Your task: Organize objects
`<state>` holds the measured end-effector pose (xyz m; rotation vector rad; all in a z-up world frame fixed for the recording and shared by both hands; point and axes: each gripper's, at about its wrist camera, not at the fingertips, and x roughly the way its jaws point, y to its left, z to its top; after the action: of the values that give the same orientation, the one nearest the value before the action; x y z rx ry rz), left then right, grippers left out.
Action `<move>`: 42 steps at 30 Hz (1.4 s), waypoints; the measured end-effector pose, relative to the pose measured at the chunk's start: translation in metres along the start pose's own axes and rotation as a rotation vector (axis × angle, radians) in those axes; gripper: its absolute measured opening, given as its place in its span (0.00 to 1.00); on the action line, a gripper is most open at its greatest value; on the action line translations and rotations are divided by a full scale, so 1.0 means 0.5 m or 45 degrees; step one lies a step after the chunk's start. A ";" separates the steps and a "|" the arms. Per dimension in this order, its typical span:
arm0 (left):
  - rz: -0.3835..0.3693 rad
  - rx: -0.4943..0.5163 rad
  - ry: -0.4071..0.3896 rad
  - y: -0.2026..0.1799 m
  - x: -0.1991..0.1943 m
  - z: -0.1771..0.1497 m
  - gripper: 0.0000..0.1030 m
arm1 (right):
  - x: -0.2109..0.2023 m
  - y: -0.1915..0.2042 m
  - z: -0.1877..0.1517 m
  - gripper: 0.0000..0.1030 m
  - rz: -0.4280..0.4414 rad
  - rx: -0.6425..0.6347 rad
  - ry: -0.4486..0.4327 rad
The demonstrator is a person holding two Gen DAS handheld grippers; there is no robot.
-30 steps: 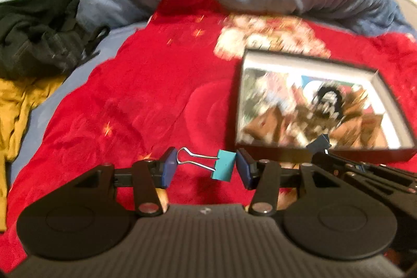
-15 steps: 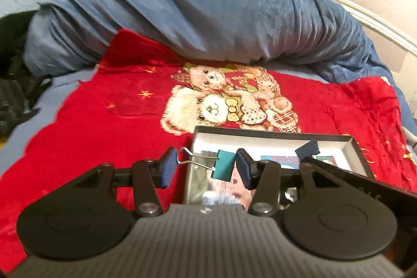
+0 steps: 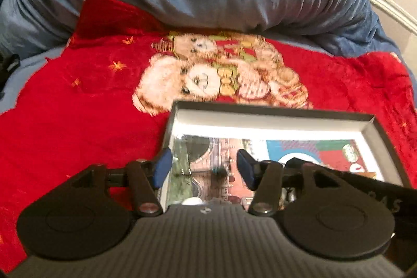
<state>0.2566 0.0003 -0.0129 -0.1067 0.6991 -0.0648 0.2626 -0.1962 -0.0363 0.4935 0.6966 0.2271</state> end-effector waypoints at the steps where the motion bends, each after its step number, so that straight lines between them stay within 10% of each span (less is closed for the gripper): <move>1: -0.003 -0.002 -0.009 0.002 -0.018 0.008 0.74 | -0.016 0.005 0.003 0.33 0.012 0.005 -0.020; 6: -0.035 -0.009 -0.079 0.016 -0.145 0.045 0.96 | -0.135 0.034 0.022 0.87 0.025 -0.013 -0.155; 10: -0.037 0.058 -0.117 0.018 -0.270 0.035 1.00 | -0.261 0.053 0.023 1.00 0.040 -0.037 -0.257; 22: -0.002 0.088 -0.016 -0.009 -0.433 -0.206 1.00 | -0.487 0.034 -0.206 1.00 -0.428 -0.207 -0.481; 26: 0.080 0.154 0.024 -0.034 -0.399 -0.252 1.00 | -0.432 0.025 -0.228 1.00 -0.526 -0.303 -0.295; 42: 0.030 0.015 0.139 -0.014 -0.313 -0.245 1.00 | -0.309 0.029 -0.242 1.00 -0.479 -0.385 -0.089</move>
<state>0.0578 -0.0010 -0.0054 -0.0842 0.8086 -0.0519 0.0662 -0.1961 -0.0225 0.0765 0.6595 -0.0400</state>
